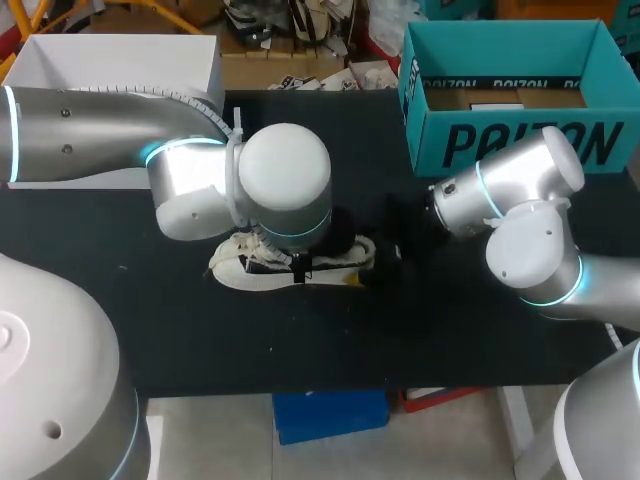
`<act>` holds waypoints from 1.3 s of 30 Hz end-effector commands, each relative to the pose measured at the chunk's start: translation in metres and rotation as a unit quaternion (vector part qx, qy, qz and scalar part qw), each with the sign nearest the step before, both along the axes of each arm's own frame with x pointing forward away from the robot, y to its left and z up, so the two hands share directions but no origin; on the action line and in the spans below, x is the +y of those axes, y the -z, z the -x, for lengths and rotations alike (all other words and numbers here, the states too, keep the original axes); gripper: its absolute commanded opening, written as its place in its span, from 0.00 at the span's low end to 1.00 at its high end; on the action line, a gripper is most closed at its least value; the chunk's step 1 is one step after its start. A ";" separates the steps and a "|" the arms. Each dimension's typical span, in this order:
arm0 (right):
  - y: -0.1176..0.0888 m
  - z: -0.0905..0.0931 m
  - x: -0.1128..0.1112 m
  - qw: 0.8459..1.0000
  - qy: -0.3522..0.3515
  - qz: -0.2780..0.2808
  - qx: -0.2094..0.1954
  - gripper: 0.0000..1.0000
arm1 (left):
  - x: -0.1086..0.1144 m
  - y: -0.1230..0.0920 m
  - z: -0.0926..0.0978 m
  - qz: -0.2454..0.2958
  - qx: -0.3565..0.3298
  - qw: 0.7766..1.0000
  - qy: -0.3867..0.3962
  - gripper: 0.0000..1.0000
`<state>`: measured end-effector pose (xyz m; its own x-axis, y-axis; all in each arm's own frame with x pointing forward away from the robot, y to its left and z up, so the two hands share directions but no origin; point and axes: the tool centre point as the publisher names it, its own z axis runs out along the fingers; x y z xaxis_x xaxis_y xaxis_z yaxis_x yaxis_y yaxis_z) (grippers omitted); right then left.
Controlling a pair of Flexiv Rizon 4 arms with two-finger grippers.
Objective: Take the shoe out of the shoebox, open the shoe tongue, remove and reinsert the insole, then place the shoe into the shoebox
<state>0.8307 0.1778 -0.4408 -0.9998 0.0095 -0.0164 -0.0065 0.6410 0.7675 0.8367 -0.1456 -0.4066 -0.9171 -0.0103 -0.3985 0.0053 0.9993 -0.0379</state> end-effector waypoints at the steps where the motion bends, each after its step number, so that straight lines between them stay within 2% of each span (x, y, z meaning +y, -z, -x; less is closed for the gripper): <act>1: 0.002 0.002 0.003 1.000 -0.001 0.001 0.000 0.00 | -0.001 -0.006 -0.005 0.022 0.026 0.999 0.008 0.00; 8: 0.002 0.002 0.003 1.000 -0.001 0.001 0.000 0.00 | -0.004 -0.018 0.003 0.056 0.063 0.996 0.013 0.00; 15: 0.002 0.002 0.003 1.000 -0.001 0.001 0.000 0.00 | -0.008 -0.022 0.011 0.066 0.076 0.995 0.018 0.00; 39: 0.002 0.002 0.003 1.000 -0.001 0.001 0.000 0.00 | -0.012 -0.049 0.014 0.105 0.112 0.988 0.029 0.00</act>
